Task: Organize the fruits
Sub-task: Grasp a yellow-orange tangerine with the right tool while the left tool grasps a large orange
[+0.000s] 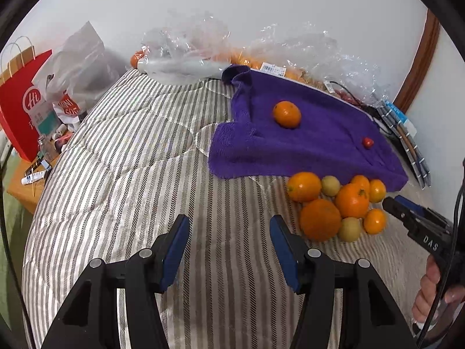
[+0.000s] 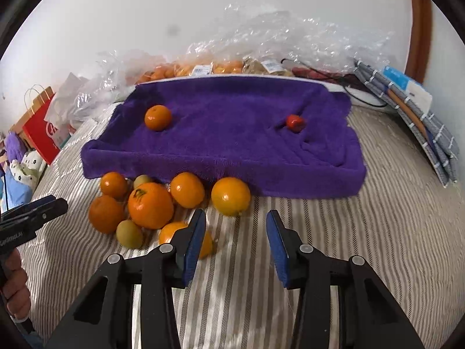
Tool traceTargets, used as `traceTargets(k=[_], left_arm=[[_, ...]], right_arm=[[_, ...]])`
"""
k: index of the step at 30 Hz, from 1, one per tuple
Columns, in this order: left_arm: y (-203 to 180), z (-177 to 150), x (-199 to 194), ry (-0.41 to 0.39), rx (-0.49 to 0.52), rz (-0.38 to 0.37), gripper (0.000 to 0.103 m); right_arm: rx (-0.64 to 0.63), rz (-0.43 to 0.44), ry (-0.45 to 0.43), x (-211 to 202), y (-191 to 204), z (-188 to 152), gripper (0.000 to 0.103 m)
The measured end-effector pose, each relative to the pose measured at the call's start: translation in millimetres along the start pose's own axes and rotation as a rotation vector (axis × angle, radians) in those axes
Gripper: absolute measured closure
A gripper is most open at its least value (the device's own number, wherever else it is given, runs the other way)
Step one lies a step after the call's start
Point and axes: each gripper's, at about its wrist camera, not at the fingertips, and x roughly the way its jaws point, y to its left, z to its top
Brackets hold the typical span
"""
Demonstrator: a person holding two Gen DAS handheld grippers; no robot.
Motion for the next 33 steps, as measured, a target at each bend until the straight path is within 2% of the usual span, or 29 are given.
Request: traceTargets(k=[9,11,13,15,18,23,27,33], left_arm=[[6.9,-1.4,15.1,-0.002,-0.007,-0.007,0.048],[7.0,-1.9,14.9,-0.008,-0.010,-0.010,0.048],[6.8,-2.5,14.4,-0.008,-0.006,-0.016,0.054],[7.4,-3.0,12.1,-0.003,-0.012,-0.049,0.059],[4.4,-4.4,4.0,-0.010,-0.020,-0.112,0.059],[-22.8,-5.5,-6.1,-0.024,0.034,-0.170,0.057],[-49.5,-6.7,0.6,-0.009,0.066,-0.167,0.055],[-66.6,-5.4,19.7,0.021,0.066,-0.149,0.055]], right_arm=[[-0.015,0.001,0.039,33.4,1.2,12.1,0.062],[-0.013,0.007,0.024,35.3,0.0,13.5,0.066],[-0.016,0.015,0.020,34.7,0.0,13.1,0.069],[-0.020,0.006,0.013,32.0,-1.4,11.1,0.069],[-0.017,-0.003,-0.001,20.9,-8.2,4.4,0.069],[-0.003,-0.030,-0.019,1.1,-27.4,-10.5,0.069],[0.015,-0.046,-0.034,-11.2,-42.3,-25.8,0.069],[0.031,-0.046,-0.060,-22.5,-51.1,-38.5,0.069]])
